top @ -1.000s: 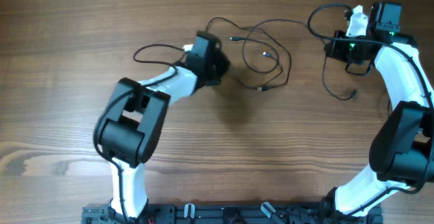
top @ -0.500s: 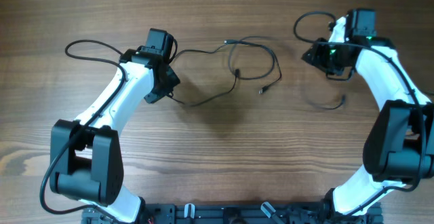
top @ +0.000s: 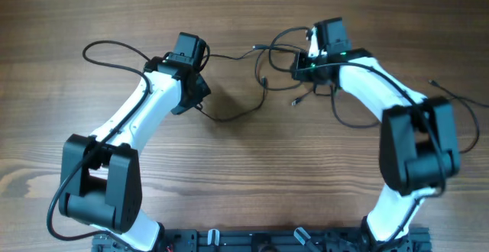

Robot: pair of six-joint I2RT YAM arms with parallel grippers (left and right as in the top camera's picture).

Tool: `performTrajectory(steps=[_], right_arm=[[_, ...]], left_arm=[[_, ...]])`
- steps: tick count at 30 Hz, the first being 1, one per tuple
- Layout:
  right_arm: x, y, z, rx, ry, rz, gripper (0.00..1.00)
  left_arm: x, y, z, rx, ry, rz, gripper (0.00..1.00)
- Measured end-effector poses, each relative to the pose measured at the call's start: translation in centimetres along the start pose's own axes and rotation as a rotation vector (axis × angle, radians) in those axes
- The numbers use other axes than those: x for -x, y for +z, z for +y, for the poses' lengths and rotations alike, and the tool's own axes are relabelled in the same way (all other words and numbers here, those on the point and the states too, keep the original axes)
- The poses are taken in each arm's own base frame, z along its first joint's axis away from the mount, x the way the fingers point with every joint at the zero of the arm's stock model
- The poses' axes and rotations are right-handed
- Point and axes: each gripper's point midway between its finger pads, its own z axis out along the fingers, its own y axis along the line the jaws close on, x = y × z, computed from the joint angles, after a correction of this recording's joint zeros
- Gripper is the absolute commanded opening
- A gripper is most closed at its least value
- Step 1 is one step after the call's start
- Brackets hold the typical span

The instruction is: Untangle cables

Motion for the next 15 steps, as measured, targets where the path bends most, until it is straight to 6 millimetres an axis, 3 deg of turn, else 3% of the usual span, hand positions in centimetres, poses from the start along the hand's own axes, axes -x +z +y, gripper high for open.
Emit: performTrajectory(steps=[1, 8, 10, 11, 12, 15], right_arm=[[-0.6, 0.9, -0.5, -0.020, 0.021, 0.019, 0.50], [0.2, 1.4, -1.5, -0.075, 0.065, -0.015, 0.45], [0.1, 1.4, -1.5, -0.084, 0.066, -0.008, 0.33], [0.1, 1.5, -1.7, -0.094, 0.065, -0.007, 0.33], [0.2, 1.6, -1.8, -0.101, 0.070, -0.007, 0.47], [0.0, 1.5, -2.0, -0.117, 0.082, 0.009, 0.44]], left_arm=[[0.0, 0.0, 0.0, 0.000, 0.000, 0.000, 0.05], [0.1, 0.0, 0.0, -0.001, 0.000, -0.002, 0.05], [0.1, 0.0, 0.0, 0.000, 0.000, -0.004, 0.05], [0.1, 0.0, 0.0, 0.000, 0.000, -0.004, 0.05], [0.1, 0.0, 0.0, 0.000, 0.000, -0.004, 0.05], [0.1, 0.0, 0.0, 0.000, 0.000, -0.004, 0.05]])
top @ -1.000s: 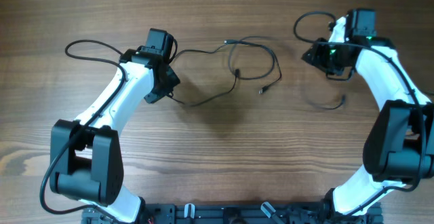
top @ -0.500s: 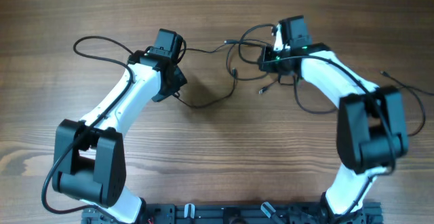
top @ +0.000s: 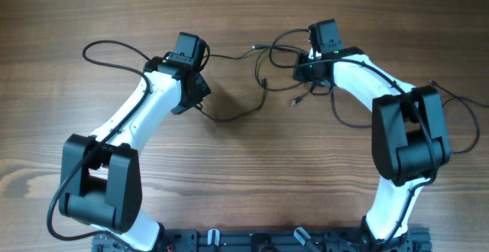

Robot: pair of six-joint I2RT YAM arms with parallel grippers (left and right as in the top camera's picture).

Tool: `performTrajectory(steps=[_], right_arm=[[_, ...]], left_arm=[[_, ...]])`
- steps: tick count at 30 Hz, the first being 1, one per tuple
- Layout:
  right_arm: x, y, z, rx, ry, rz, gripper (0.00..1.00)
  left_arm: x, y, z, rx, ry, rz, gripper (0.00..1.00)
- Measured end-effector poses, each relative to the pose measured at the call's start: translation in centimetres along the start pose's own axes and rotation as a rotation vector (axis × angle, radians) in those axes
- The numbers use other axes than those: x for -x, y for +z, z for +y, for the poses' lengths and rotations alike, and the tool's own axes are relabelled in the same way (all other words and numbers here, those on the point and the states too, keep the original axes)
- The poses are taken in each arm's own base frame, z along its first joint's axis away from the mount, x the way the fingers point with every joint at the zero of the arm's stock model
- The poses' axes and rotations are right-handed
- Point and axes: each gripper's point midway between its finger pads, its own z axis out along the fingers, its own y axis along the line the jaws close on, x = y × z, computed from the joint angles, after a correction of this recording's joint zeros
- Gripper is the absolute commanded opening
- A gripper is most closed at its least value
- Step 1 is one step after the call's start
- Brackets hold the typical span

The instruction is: Untangle cables

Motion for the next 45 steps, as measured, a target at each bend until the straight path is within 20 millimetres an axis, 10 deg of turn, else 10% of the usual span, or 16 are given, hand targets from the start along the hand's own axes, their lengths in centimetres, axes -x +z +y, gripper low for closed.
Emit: performTrajectory(steps=[6, 15, 22, 24, 28, 36, 40, 45], right_arm=[[-0.3, 0.0, -0.7, -0.059, -0.033, 0.004, 0.05], [-0.5, -0.3, 2.2, 0.151, -0.110, 0.051, 0.04], [9.4, -19.4, -2.0, 0.277, -0.027, -0.379, 0.04], [9.4, -21.2, -4.6, 0.237, 0.020, -0.393, 0.19], [5.1, -17.9, -5.2, 0.178, -0.002, -0.188, 0.66], [1.9, -8.8, 7.3, 0.310, -0.304, -0.111, 0.68], [1.0, -2.2, 11.2, 0.370, -0.289, -0.121, 0.69], [0.7, 1.5, 13.1, 0.393, -0.143, -0.143, 0.69]], left_arm=[[0.0, 0.0, 0.0, 0.000, 0.000, 0.000, 0.05], [0.0, 0.0, 0.0, 0.001, 0.000, 0.001, 0.06], [0.0, 0.0, 0.0, 0.000, 0.000, 0.000, 0.08], [0.0, 0.0, 0.0, 0.001, 0.000, 0.000, 0.09], [0.3, 0.0, -0.3, -0.011, -0.002, -0.011, 0.09], [0.7, 0.0, -0.7, -0.029, -0.005, -0.027, 0.11], [0.7, 0.0, -0.7, -0.029, -0.005, -0.027, 0.12], [0.5, 0.0, -0.6, -0.024, -0.004, -0.022, 0.15]])
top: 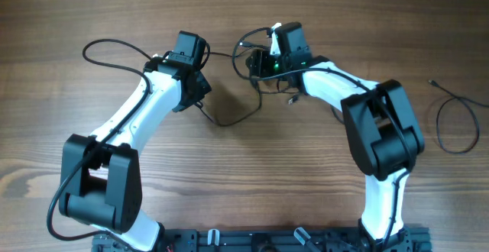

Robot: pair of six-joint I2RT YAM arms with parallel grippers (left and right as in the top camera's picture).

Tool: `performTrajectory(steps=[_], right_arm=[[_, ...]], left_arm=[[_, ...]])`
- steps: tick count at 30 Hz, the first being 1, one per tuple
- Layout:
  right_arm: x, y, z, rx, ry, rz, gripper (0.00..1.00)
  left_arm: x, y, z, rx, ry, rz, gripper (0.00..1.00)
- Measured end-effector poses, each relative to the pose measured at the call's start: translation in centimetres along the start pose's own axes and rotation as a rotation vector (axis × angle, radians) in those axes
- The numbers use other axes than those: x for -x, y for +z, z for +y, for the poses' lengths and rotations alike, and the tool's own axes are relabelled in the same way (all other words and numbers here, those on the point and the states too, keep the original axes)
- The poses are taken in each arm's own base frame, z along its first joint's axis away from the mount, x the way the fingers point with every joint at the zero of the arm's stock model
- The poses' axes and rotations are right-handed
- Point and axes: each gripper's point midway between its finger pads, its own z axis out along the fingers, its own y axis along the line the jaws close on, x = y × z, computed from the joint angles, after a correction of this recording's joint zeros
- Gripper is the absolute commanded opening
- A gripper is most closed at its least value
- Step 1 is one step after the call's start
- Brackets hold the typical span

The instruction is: Untangle cables

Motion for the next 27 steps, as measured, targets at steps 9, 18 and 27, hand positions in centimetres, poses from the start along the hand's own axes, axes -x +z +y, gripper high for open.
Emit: performTrajectory(steps=[9, 18, 27], right_arm=[[1.5, 2.5, -0.5, 0.035, 0.216, -0.074, 0.21], [1.5, 2.9, -1.2, 0.013, 0.245, -0.086, 0.04], [0.2, -3.1, -3.7, -0.031, 0.132, 0.083, 0.04]], left_arm=[[0.0, 0.0, 0.0, 0.000, 0.000, 0.000, 0.17], [0.0, 0.0, 0.0, 0.001, 0.000, 0.001, 0.18], [0.0, 0.0, 0.0, 0.000, 0.000, 0.000, 0.18]])
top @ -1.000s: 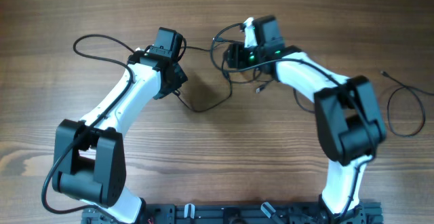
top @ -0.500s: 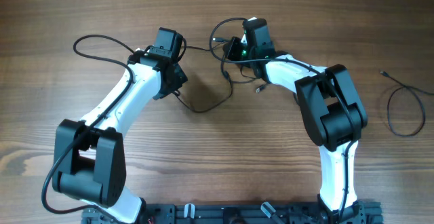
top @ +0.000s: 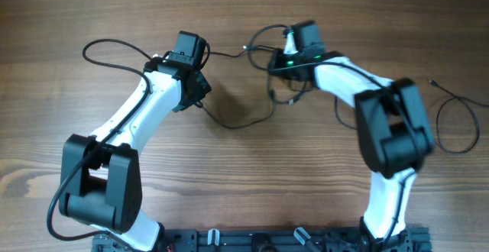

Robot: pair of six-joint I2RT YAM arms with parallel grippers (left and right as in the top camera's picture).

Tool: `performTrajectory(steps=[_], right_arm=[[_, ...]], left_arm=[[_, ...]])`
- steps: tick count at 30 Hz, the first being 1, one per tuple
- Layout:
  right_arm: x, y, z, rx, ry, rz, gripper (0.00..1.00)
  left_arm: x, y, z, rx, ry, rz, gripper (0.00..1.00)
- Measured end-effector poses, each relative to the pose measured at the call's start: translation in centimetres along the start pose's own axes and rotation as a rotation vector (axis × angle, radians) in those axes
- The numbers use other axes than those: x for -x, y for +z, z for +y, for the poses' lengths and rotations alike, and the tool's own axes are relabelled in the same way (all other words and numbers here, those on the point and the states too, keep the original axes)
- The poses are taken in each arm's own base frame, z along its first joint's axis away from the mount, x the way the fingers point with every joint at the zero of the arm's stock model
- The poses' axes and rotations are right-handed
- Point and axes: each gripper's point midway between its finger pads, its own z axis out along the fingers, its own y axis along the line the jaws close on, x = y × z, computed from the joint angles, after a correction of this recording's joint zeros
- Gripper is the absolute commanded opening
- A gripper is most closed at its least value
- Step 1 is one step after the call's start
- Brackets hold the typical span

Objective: Untangle cables
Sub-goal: 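Pull the grasped black cable up-right with the right gripper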

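A thin black cable [top: 114,46] loops at the far left and runs into my left gripper [top: 201,84], whose jaws look shut on it. Past that gripper the cable sags in a slack curve [top: 243,124]. It then rises to a knot of tangled cable [top: 276,72] under my right gripper [top: 281,61]. That gripper appears shut in the tangle, its fingers mostly hidden by the wrist. A strand [top: 229,54] also bridges the two grippers along the top.
A second black cable [top: 457,126] lies in an open loop at the far right, apart from the tangle, its plug end [top: 433,82] pointing left. The arm bases and rail [top: 260,240] sit at the near edge.
My right gripper has shifted to the right, away from the left one, taking the tangle along. The slack curve between the grippers has spread wider. The left arm has stayed put.
At first my right gripper was in the tangle well right of centre, its arm covering part of the right-hand cable. It was then a little further left, then close to the left gripper, with the right-hand loop lying free. Now it is back toward the right.
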Motion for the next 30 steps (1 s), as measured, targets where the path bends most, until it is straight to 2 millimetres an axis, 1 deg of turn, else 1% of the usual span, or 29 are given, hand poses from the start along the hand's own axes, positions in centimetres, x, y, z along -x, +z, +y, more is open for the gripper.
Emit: performTrajectory(steps=[1, 2, 3, 4, 5, 6, 7, 8, 9, 10, 11, 12, 13, 14, 16, 17, 18, 19, 20, 21, 22, 24, 26, 28, 30], right_arm=[[1.0, -1.5, 0.0, 0.008, -0.007, -0.023, 0.04], [2.5, -3.5, 0.1, 0.022, -0.013, -0.063, 0.04], [4.4, -6.3, 0.5, 0.047, -0.022, -0.119, 0.04], [6.9, -10.3, 1.1, 0.086, -0.033, -0.203, 0.04], [9.2, -14.8, 1.5, 0.122, -0.046, -0.297, 0.04], [11.0, -19.2, 1.4, 0.147, -0.054, -0.384, 0.05], [12.1, -22.2, 0.9, 0.151, -0.054, -0.444, 0.04], [12.8, -24.8, 0.0, 0.139, -0.043, -0.494, 0.04], [13.2, -26.6, -1.3, 0.116, -0.020, -0.525, 0.04], [13.2, -27.6, -2.7, 0.093, 0.009, -0.534, 0.04], [13.0, -28.2, -4.6, 0.056, 0.056, -0.529, 0.04], [12.3, -28.2, -6.3, 0.026, 0.106, -0.501, 0.04], [11.1, -27.9, -8.2, -0.011, 0.169, -0.453, 0.04], [10.4, -27.7, -9.2, -0.035, 0.193, -0.427, 0.04], [9.3, -27.3, -10.8, -0.116, 0.208, -0.394, 0.04], [9.0, -27.2, -11.5, -0.165, 0.210, -0.391, 0.04], [8.6, -27.3, -13.0, -0.269, 0.222, -0.392, 0.04], [8.4, -27.4, -14.2, -0.341, 0.231, -0.391, 0.04], [8.0, -27.3, -15.3, -0.396, 0.244, -0.381, 0.04], [7.4, -26.9, -16.4, -0.444, 0.260, -0.358, 0.04], [7.0, -26.5, -17.2, -0.472, 0.271, -0.336, 0.04], [5.9, -24.9, -18.7, -0.507, 0.297, -0.273, 0.04], [5.0, -23.3, -19.8, -0.516, 0.317, -0.217, 0.04], [4.5, -22.1, -20.2, -0.507, 0.327, -0.182, 0.04], [4.2, -21.3, -20.2, -0.486, 0.329, -0.156, 0.04]], left_arm=[[0.0, 0.0, 0.0, -0.001, 0.000, 0.000, 0.18], [0.0, 0.0, 0.0, -0.001, 0.000, 0.000, 0.18], [0.1, 0.0, -0.1, -0.003, 0.000, -0.003, 0.18], [0.0, 0.0, -0.1, -0.003, 0.000, -0.002, 0.18], [0.1, 0.0, -0.1, -0.004, 0.000, -0.003, 0.17], [0.0, 0.0, -0.1, -0.003, 0.000, -0.002, 0.17], [0.0, 0.0, -0.1, -0.003, 0.000, -0.003, 0.17], [0.0, 0.0, -0.1, -0.003, 0.000, -0.002, 0.15], [0.0, 0.0, -0.1, -0.002, 0.000, -0.003, 0.15], [0.1, 0.0, 0.0, 0.001, 0.001, -0.004, 0.14], [0.1, 0.0, 0.3, 0.014, 0.001, -0.008, 0.13], [0.1, 0.0, 0.6, 0.031, 0.003, -0.012, 0.13], [0.3, 0.0, 0.8, 0.042, 0.003, -0.021, 0.14], [0.4, 0.0, 1.1, 0.056, 0.004, -0.032, 0.15], [0.8, 0.0, 0.9, 0.053, 0.002, -0.050, 0.15], [1.1, 0.0, 0.6, 0.041, -0.001, -0.059, 0.19], [1.1, 0.0, 0.2, 0.021, -0.004, -0.059, 0.28], [1.0, 0.0, -0.4, -0.009, -0.009, -0.049, 0.44], [0.9, 0.0, -1.0, -0.040, -0.016, -0.036, 0.66], [0.6, -0.1, -1.9, -0.085, -0.012, -0.017, 1.00], [0.3, -0.2, -3.1, -0.145, -0.014, 0.011, 1.00], [-0.7, -0.7, -5.4, -0.256, -0.002, 0.065, 1.00], [-2.0, -1.3, -7.1, -0.324, 0.004, 0.115, 1.00], [-3.9, -1.8, -8.5, -0.355, -0.029, 0.173, 1.00], [-5.4, -2.4, -10.3, -0.391, -0.102, 0.217, 1.00]])
